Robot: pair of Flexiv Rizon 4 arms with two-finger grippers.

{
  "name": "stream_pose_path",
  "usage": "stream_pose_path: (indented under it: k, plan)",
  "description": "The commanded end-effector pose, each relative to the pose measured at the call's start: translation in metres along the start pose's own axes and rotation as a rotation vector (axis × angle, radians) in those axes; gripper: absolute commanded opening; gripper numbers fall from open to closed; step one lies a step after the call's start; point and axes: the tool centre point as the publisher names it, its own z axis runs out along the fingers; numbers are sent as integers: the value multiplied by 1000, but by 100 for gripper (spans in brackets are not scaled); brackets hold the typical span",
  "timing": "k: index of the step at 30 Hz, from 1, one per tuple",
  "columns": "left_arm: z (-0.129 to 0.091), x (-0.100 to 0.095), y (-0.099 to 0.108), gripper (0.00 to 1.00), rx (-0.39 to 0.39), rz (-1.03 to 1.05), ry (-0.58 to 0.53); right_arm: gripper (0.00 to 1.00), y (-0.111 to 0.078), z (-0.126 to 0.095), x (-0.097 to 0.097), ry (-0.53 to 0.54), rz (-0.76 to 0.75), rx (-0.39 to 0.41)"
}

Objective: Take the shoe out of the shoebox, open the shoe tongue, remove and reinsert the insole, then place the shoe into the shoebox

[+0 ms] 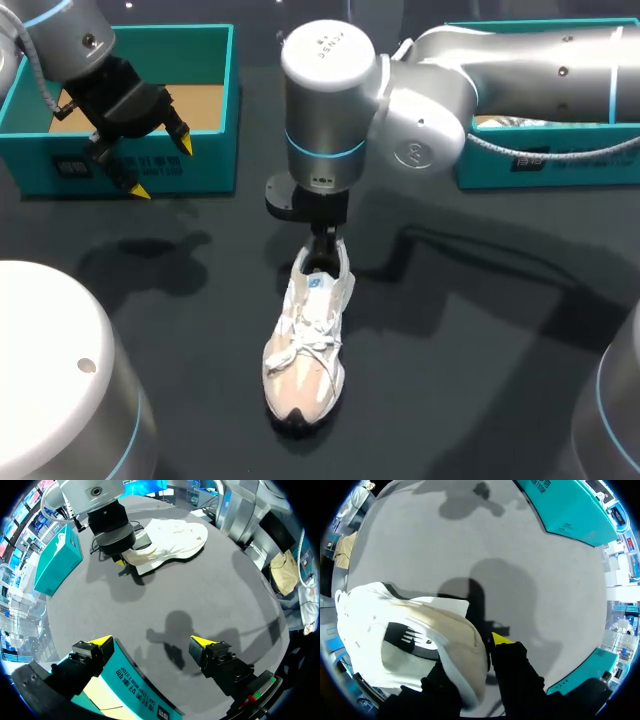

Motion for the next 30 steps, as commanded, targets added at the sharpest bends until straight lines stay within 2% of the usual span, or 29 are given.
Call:
stream_pose_path:
  k: [1,10,18,20,30]
  plan:
    - [0,0,0,100,-3,0,2,0,-7,-27,1,-19,-3,23]
    - [0,0,0,100,-3,0,2,0,-33,-88,-16,-64,-14,70]
    - [0,0,0,100,-3,0,2,0,-54,-152,-37,-150,-55,96]
    - [0,0,0,100,-3,0,2,0,-54,-159,-38,-160,-35,92]
    - [0,0,0,100,-3,0,2,0,-54,-159,-38,-160,-35,92]
